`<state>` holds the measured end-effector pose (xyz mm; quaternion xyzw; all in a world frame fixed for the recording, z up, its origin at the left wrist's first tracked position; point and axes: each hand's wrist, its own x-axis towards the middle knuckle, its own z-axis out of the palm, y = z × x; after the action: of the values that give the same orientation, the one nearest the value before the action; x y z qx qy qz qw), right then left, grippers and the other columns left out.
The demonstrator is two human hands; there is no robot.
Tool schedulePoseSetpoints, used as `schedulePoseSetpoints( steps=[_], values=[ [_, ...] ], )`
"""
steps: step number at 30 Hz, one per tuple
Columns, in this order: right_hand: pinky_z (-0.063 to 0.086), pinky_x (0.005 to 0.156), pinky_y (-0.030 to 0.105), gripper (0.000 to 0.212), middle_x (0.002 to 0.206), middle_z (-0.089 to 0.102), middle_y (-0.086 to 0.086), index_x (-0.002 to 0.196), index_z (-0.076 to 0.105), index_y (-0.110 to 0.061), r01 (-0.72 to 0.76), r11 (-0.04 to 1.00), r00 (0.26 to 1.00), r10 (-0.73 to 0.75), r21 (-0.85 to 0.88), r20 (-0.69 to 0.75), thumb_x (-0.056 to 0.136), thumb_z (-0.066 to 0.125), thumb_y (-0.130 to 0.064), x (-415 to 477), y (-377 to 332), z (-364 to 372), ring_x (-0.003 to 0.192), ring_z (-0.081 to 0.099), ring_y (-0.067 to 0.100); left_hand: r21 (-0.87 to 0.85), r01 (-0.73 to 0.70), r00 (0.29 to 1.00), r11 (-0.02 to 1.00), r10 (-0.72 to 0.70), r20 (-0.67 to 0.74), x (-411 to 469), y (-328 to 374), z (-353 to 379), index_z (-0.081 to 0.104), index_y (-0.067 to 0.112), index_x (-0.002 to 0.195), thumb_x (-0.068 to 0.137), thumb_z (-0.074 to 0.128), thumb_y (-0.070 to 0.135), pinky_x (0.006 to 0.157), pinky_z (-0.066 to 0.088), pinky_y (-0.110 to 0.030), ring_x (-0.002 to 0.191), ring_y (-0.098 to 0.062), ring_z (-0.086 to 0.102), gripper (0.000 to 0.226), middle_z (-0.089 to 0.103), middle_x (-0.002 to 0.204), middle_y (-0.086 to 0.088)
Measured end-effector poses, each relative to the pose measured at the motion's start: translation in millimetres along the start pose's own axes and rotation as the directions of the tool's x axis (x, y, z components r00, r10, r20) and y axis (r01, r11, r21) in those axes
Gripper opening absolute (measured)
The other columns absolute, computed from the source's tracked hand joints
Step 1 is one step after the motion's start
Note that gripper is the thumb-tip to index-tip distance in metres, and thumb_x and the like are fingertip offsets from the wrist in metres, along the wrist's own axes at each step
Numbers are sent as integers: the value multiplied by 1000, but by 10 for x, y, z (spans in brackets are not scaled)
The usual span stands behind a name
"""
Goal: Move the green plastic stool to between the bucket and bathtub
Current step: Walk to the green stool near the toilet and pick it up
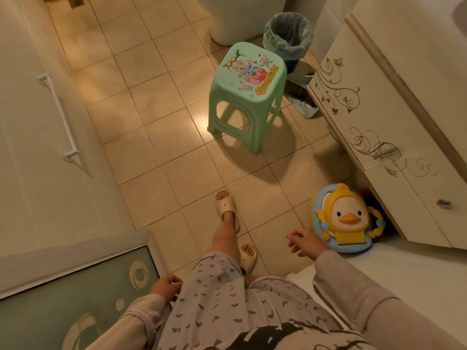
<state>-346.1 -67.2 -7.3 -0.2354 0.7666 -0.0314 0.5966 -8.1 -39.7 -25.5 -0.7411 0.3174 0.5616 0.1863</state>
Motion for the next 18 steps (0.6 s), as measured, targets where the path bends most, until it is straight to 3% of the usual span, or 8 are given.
schedulePoseSetpoints(
  steps=[6,10,13,16,18],
  values=[
    [38,51,23,25,65,53,2,65,48,-18,-135,991,991,135,5,-22,89,46,-11,221,-281,-81,54,48,13,31,-34,999,999,34,20,298,751,-454,59,1,108,90,43,7,47,36,-21,54,-14,46,25,52,67,-4],
    [36,42,21,28,60,52,5,61,47,-13,-211,976,976,213,48,-43,89,47,-8,328,-457,-154,48,45,16,36,-103,994,994,104,-24,408,1498,-833,60,7,101,89,44,9,49,35,-22,63,-19,53,20,59,89,-11],
    [35,32,16,30,57,50,8,60,48,-10,-265,954,955,280,140,-96,89,47,-4,391,-539,-271,45,43,18,75,-177,984,981,179,-16,473,2087,-1088,60,5,106,89,44,8,46,33,-19,57,-12,50,24,59,91,-10],
    [36,48,23,31,59,53,13,59,54,-4,-316,945,942,324,86,-89,90,47,-3,429,-594,-380,50,44,19,125,-253,966,959,258,-31,483,2608,-1344,58,0,115,90,42,8,46,31,-19,57,-12,49,31,64,98,-15],
    [38,63,28,24,91,65,27,89,66,7,-338,940,938,340,45,-71,90,44,-4,371,-820,-449,74,57,27,106,-289,954,951,295,-46,480,2889,-1489,58,1,116,90,43,8,47,32,-19,57,-10,50,31,66,105,-19]
  ],
)
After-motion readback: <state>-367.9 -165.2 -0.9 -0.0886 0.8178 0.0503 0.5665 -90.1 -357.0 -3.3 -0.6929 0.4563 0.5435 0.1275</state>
